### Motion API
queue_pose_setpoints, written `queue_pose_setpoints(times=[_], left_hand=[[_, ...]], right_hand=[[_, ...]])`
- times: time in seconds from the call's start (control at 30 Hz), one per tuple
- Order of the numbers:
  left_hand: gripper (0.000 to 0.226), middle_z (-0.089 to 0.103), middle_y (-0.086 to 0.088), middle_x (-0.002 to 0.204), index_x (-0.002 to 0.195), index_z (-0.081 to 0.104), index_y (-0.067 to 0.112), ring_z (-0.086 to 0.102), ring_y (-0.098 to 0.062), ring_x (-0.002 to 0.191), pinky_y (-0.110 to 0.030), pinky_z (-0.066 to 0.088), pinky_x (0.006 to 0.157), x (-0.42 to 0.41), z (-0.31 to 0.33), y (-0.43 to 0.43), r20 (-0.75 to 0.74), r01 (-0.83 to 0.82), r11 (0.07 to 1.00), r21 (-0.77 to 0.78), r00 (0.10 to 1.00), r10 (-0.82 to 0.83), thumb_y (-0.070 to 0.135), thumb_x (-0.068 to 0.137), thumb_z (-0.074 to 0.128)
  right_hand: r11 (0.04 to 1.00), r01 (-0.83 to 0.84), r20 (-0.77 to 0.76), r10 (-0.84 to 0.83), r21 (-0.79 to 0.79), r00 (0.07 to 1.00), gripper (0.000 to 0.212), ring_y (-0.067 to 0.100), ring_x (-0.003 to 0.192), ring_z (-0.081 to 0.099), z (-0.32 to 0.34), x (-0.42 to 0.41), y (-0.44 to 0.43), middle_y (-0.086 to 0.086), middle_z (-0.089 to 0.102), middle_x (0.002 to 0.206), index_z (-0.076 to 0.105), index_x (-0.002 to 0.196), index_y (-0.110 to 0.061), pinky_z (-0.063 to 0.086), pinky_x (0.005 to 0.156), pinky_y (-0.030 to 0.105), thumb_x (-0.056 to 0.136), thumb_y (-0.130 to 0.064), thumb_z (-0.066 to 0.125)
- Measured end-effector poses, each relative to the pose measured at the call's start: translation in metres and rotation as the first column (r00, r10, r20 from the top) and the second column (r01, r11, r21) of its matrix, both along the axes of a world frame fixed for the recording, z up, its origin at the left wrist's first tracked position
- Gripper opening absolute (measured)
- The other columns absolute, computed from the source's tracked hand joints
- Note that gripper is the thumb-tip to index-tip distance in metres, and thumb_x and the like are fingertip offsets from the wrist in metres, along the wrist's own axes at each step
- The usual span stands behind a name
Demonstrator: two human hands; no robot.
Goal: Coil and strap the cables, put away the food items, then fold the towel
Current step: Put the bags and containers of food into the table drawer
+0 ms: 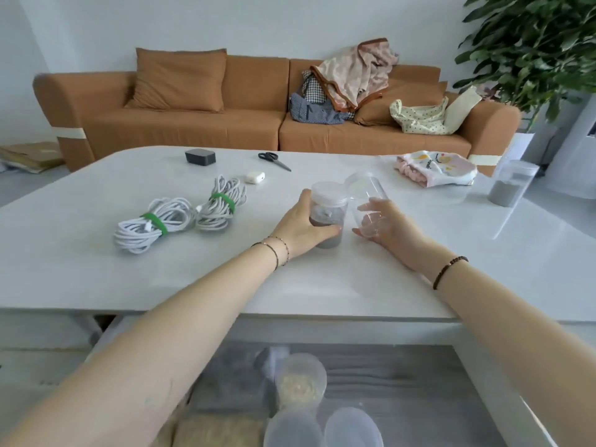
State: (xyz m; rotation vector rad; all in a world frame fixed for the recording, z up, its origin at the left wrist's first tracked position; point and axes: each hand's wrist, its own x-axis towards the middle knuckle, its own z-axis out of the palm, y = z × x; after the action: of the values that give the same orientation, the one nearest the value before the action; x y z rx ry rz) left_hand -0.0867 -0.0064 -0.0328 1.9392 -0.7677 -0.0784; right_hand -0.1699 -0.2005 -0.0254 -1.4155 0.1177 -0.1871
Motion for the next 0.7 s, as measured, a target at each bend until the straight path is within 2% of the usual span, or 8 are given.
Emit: queue_pose_setpoints(times=[0.07, 0.17, 0.27, 0.33, 0.4, 0.5, 0.6, 0.7], left_hand=[[0.064, 0.06, 0.009, 0.125, 0.134, 0.039, 0.019, 0.057, -0.01, 0.116, -0.027, 0.046, 0.095, -0.033, -0.003, 0.023, -0.01, 0.093, 0.996, -0.003, 0.996, -0.093, 0.028, 0.084, 0.079], [0.07, 0.061, 0.021, 0.119, 0.134, 0.043, 0.021, 0.059, 0.001, 0.111, -0.019, 0.049, 0.091, -0.076, -0.002, 0.061, 0.041, 0.187, 0.981, -0.049, 0.982, -0.185, 0.032, 0.078, 0.084], [0.065, 0.06, 0.028, 0.109, 0.126, 0.051, 0.019, 0.061, -0.002, 0.105, -0.017, 0.048, 0.087, -0.112, -0.01, 0.093, 0.219, 0.13, 0.976, -0.173, 0.972, -0.091, 0.034, 0.074, 0.086], [0.065, 0.058, 0.031, 0.112, 0.124, 0.052, 0.023, 0.059, 0.0, 0.108, -0.015, 0.045, 0.09, -0.13, -0.017, 0.105, 0.297, 0.065, 0.949, -0.307, 0.954, 0.031, 0.042, 0.07, 0.082], [0.065, 0.055, 0.036, 0.116, 0.123, 0.048, 0.03, 0.056, 0.007, 0.11, -0.01, 0.041, 0.092, -0.141, -0.019, 0.114, 0.379, 0.04, 0.931, -0.363, 0.919, 0.109, 0.045, 0.068, 0.08], [0.067, 0.054, 0.034, 0.116, 0.122, 0.049, 0.027, 0.058, 0.002, 0.108, -0.017, 0.045, 0.091, -0.151, -0.022, 0.12, 0.481, 0.048, 0.942, -0.332, 0.868, 0.125, 0.048, 0.065, 0.079], [0.063, 0.063, 0.017, 0.107, 0.113, 0.052, 0.037, 0.064, -0.015, 0.098, -0.036, 0.053, 0.081, -0.162, -0.022, 0.123, 0.431, 0.023, 0.962, -0.271, 0.897, 0.1, 0.052, 0.06, 0.082], [0.06, 0.065, 0.011, 0.094, 0.108, 0.051, 0.04, 0.064, -0.017, 0.081, -0.041, 0.053, 0.072, -0.163, -0.012, 0.128, 0.398, 0.035, 0.997, -0.069, 0.917, -0.004, 0.059, 0.057, 0.078]], right_hand=[[0.985, 0.014, 0.011, -0.013, -0.174, 1.0, 0.061, 0.02, 0.073, 0.067, -0.003, -0.031, 0.015, 0.006, 0.063, 0.085, 0.065, 0.109, -0.011, 0.051, 0.085, 0.036, 0.065, -0.053, 0.071], [0.914, 0.096, 0.146, -0.041, -0.395, 0.988, 0.062, 0.018, 0.093, 0.07, -0.007, -0.073, 0.039, 0.008, 0.071, 0.105, 0.059, 0.117, -0.012, 0.052, 0.085, 0.032, 0.068, -0.046, 0.074], [0.776, 0.327, 0.369, -0.131, -0.539, 0.92, 0.065, 0.016, 0.106, 0.064, -0.024, -0.115, 0.066, -0.005, 0.067, 0.112, 0.048, 0.115, -0.01, 0.05, 0.091, 0.031, 0.07, -0.045, 0.08], [0.686, 0.428, 0.469, -0.141, -0.589, 0.872, 0.066, 0.003, 0.106, 0.057, -0.036, -0.137, 0.082, -0.024, 0.057, 0.111, 0.044, 0.116, -0.015, 0.044, 0.091, 0.02, 0.07, -0.04, 0.084], [0.639, 0.488, 0.547, -0.124, -0.594, 0.828, 0.07, -0.008, 0.105, 0.053, -0.043, -0.152, 0.094, -0.036, 0.051, 0.109, 0.042, 0.121, -0.016, 0.038, 0.088, 0.006, 0.068, -0.027, 0.088], [0.648, 0.512, 0.574, -0.138, -0.564, 0.807, 0.07, -0.01, 0.107, 0.053, -0.045, -0.164, 0.101, -0.031, 0.051, 0.111, 0.047, 0.122, -0.014, 0.037, 0.089, 0.004, 0.07, -0.029, 0.09], [0.643, 0.416, 0.531, -0.018, -0.643, 0.847, 0.071, -0.01, 0.106, 0.056, -0.045, -0.173, 0.1, -0.033, 0.055, 0.113, 0.049, 0.123, -0.012, 0.039, 0.09, 0.005, 0.068, -0.035, 0.089], [0.652, 0.283, 0.434, 0.08, -0.704, 0.897, 0.07, -0.001, 0.1, 0.062, -0.039, -0.175, 0.092, -0.027, 0.061, 0.111, 0.054, 0.121, -0.015, 0.044, 0.085, 0.009, 0.068, -0.048, 0.085]])
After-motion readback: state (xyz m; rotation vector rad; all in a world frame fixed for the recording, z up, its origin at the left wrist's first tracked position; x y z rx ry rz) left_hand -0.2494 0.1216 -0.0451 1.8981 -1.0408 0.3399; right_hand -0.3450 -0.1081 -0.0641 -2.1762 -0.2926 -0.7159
